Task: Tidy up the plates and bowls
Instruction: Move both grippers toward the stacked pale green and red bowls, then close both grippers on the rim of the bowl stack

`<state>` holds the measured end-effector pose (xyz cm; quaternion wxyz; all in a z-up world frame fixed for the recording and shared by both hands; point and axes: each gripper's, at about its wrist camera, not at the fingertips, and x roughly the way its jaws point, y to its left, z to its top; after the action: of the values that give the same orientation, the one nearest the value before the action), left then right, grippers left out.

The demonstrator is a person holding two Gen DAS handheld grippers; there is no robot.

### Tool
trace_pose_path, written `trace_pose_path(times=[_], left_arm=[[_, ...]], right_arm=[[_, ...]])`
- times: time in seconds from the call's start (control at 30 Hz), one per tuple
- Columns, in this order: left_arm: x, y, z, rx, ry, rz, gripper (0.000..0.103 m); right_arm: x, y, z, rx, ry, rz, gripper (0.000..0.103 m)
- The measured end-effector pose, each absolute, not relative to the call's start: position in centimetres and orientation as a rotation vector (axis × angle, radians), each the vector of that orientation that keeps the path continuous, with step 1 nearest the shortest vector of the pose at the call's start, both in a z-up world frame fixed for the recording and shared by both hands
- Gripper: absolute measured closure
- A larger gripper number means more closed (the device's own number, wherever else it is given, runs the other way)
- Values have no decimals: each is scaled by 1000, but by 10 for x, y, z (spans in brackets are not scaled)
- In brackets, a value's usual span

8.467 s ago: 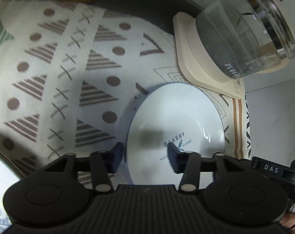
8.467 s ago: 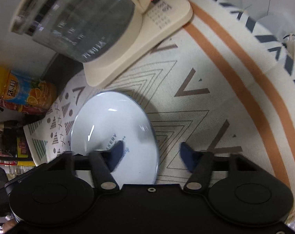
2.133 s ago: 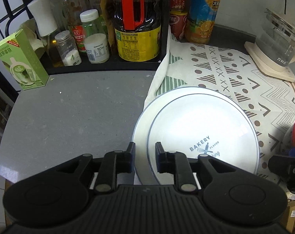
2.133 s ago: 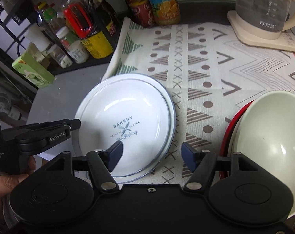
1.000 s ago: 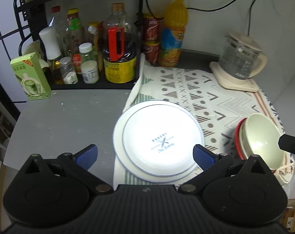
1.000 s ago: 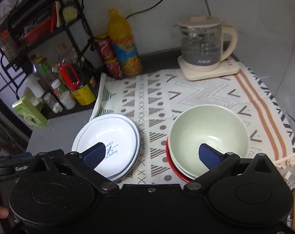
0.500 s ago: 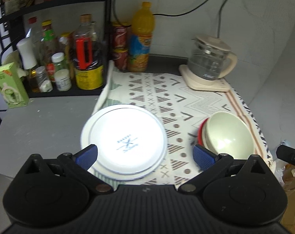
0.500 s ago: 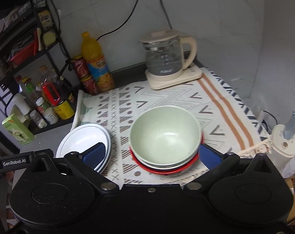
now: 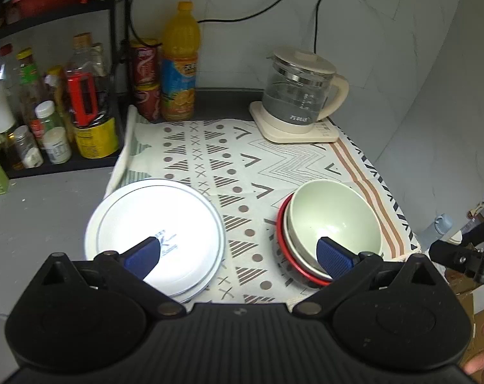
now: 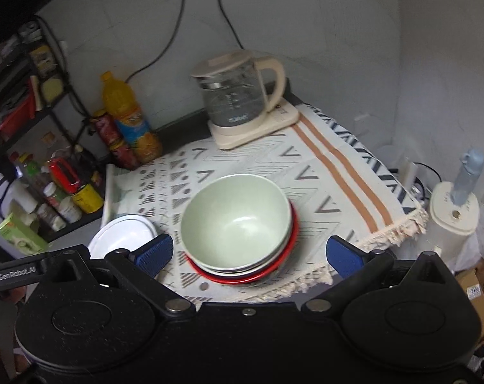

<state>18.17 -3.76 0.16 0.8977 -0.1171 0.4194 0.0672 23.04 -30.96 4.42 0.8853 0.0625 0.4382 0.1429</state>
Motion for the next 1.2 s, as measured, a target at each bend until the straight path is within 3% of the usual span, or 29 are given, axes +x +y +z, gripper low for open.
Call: trace_pose_path(times=[0.83, 1.1, 1.2], left_arm=[[295, -53, -76, -234, 1077, -4, 2], [324, -52, -105, -266, 1132, -52, 4], [332, -53, -119, -271, 1170, -68, 13]], right_arm=[[304, -323, -32, 304, 1094, 177, 1], [329, -310, -69, 319, 1182, 148, 15], [335, -306, -79, 313, 1205, 139, 19]])
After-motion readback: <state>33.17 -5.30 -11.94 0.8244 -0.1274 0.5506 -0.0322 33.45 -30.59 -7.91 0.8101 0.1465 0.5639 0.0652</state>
